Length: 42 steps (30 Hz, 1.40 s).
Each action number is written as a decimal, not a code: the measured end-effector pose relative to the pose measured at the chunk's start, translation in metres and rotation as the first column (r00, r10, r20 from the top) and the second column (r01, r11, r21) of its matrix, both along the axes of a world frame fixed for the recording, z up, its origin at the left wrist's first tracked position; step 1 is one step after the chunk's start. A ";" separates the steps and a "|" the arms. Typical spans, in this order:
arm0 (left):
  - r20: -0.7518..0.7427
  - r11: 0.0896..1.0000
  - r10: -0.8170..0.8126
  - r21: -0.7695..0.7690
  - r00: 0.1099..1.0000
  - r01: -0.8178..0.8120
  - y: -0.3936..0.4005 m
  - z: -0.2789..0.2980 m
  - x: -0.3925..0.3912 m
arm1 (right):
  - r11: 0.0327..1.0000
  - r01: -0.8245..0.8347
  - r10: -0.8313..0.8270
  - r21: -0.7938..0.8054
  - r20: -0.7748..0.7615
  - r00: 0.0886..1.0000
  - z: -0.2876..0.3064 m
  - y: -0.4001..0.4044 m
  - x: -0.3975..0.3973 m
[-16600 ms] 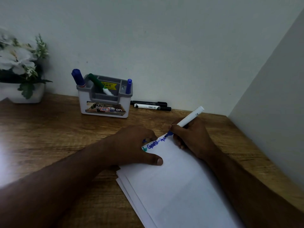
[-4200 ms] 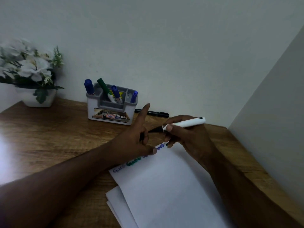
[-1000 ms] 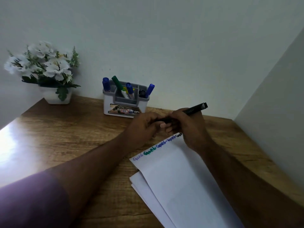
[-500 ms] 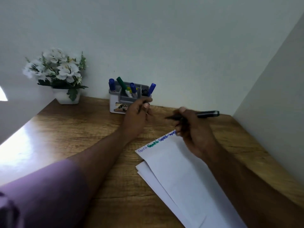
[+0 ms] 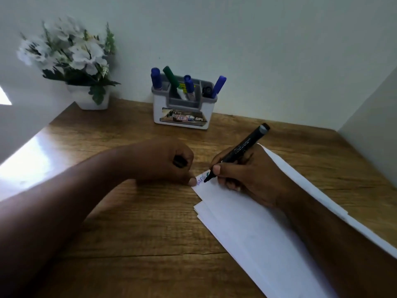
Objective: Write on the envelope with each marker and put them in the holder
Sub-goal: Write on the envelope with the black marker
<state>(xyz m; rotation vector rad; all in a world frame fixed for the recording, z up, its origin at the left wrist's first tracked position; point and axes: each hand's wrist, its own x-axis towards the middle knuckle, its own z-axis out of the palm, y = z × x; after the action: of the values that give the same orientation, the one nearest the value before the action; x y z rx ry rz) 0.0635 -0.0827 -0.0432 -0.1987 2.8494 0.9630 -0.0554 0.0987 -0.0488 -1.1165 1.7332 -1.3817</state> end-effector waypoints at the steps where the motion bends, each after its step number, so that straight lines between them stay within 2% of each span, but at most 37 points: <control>1: 0.006 1.000 -0.010 -0.007 1.000 0.010 -0.002 0.000 -0.001 | 1.000 -0.005 0.005 0.007 -0.040 0.999 0.001 0.000 0.003; 10: -0.010 1.000 -0.012 0.024 1.000 0.012 -0.004 0.001 0.000 | 0.998 0.009 -0.017 -0.061 -0.142 0.990 -0.004 -0.005 0.021; 22: -0.008 0.996 -0.044 0.076 0.999 0.044 -0.010 0.000 0.000 | 1.000 -0.020 0.023 0.016 -0.204 0.979 -0.004 -0.006 0.022; 37: 0.005 0.998 -0.053 0.045 0.999 0.052 -0.009 0.002 0.000 | 0.998 0.052 -0.042 0.036 -0.222 0.974 -0.005 -0.004 0.020; 42: 0.010 0.998 -0.046 0.041 0.999 0.046 -0.009 0.002 -0.001 | 0.995 0.101 -0.099 0.001 -0.175 0.979 -0.005 -0.004 0.021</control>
<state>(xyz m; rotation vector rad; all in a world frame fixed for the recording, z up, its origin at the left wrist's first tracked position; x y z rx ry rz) 0.0628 -0.0915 -0.0411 -0.1336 2.8081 1.0069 -0.0349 0.0952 -0.0536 -1.1900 1.9432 -1.3673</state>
